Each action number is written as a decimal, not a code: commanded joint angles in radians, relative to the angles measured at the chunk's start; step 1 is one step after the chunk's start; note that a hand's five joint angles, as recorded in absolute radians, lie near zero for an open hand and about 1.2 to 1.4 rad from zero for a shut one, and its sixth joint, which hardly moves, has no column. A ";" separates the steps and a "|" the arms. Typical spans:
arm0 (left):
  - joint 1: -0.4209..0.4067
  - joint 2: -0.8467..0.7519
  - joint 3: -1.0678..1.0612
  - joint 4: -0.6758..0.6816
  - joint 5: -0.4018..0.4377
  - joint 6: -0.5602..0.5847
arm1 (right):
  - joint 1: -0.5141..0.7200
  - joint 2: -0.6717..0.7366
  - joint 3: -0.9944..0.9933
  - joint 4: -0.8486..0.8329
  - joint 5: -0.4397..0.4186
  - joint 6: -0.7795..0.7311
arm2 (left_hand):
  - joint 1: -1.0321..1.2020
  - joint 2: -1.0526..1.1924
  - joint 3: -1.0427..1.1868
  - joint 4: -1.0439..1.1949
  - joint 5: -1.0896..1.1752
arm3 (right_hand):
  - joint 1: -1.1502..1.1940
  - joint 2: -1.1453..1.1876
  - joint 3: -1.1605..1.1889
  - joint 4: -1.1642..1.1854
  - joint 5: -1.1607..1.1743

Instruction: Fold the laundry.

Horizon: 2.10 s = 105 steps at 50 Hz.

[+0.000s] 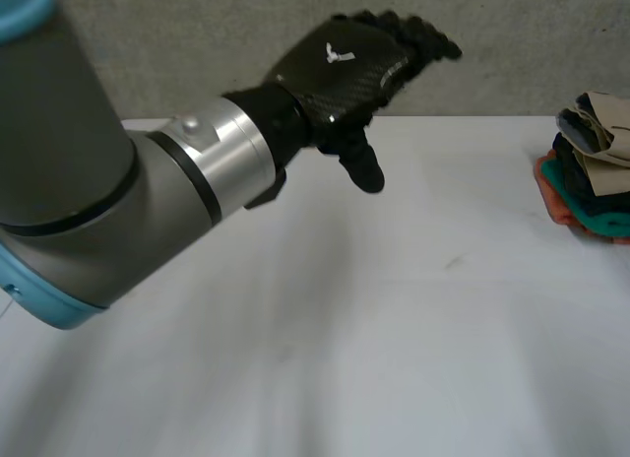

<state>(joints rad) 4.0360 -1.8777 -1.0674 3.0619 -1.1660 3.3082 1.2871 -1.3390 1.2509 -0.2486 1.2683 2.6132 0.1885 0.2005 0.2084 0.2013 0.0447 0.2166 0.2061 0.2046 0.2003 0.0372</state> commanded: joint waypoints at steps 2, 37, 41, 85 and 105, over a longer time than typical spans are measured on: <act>0.135 0.060 0.003 0.017 -0.210 0.016 | 0.342 -0.089 0.280 -0.195 -0.197 -0.005 | -0.001 -0.013 -0.021 -0.014 -0.032 | -0.042 -0.032 -0.030 -0.026 -0.037; 0.749 -0.618 0.090 0.048 -0.037 0.719 | 0.517 0.044 0.673 -0.118 -0.167 -0.341 | 0.253 0.241 0.234 0.241 0.223 | -0.042 -0.032 -0.030 -0.026 -0.037; 0.750 -0.627 0.110 0.060 0.006 0.647 | 0.517 0.047 0.673 -0.120 -0.167 -0.340 | 0.403 0.391 0.383 0.390 0.372 | -0.042 -0.032 -0.030 -0.026 -0.037; 0.469 -0.137 0.017 0.144 -0.126 0.381 | 0.465 0.049 0.572 -0.107 -0.029 -0.190 | 1.208 1.196 1.188 1.195 1.177 | -0.042 -0.032 -0.030 -0.026 -0.037; 0.180 0.230 -0.160 0.144 -0.136 0.376 | 0.764 0.371 0.047 0.068 -0.021 0.734 | 1.208 1.196 1.188 1.195 1.177 | -0.042 -0.032 -0.030 -0.026 -0.037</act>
<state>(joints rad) 4.2874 -1.6785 -1.2200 3.2060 -1.2992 3.6838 1.9132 -1.1091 1.4413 -0.1842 1.2363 3.1729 1.1393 1.1929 1.1873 1.1961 0.9662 0.2165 0.2061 0.2045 0.2003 0.0368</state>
